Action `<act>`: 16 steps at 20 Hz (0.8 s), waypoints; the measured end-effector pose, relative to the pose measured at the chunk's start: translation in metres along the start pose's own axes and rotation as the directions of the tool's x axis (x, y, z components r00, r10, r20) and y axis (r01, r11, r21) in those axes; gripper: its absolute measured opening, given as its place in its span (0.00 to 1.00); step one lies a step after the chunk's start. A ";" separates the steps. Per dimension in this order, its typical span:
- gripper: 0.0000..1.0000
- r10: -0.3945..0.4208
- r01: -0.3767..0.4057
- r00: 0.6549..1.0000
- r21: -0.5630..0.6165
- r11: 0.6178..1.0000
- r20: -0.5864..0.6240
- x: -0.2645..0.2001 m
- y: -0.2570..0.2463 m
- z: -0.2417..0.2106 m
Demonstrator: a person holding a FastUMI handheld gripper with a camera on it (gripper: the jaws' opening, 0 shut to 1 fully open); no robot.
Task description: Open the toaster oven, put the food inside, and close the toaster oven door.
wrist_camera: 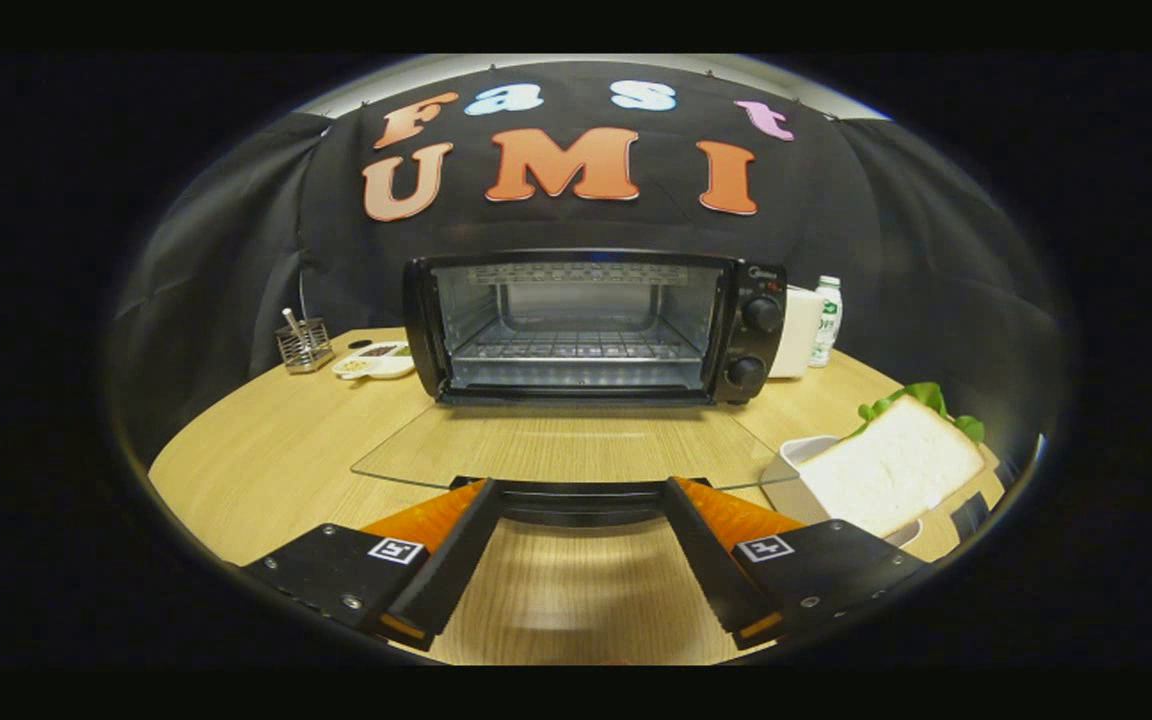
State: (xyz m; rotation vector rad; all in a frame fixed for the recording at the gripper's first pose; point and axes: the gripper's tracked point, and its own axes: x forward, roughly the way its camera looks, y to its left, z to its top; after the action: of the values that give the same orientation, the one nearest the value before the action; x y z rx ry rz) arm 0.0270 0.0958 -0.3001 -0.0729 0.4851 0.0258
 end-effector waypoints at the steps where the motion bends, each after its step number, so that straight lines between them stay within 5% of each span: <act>1: 0.98 0.000 0.000 1.000 0.008 1.000 -0.011 0.000 -0.001 -0.004; 10: 0.99 0.010 -0.010 1.000 0.006 1.000 -0.030 -0.004 -0.011 -0.011; 16: 0.99 0.038 -0.038 0.999 0.056 0.998 0.012 -0.025 -0.040 0.033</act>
State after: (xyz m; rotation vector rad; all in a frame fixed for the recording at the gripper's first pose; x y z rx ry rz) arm 0.0215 0.0582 -0.2566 -0.0082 0.4756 0.0497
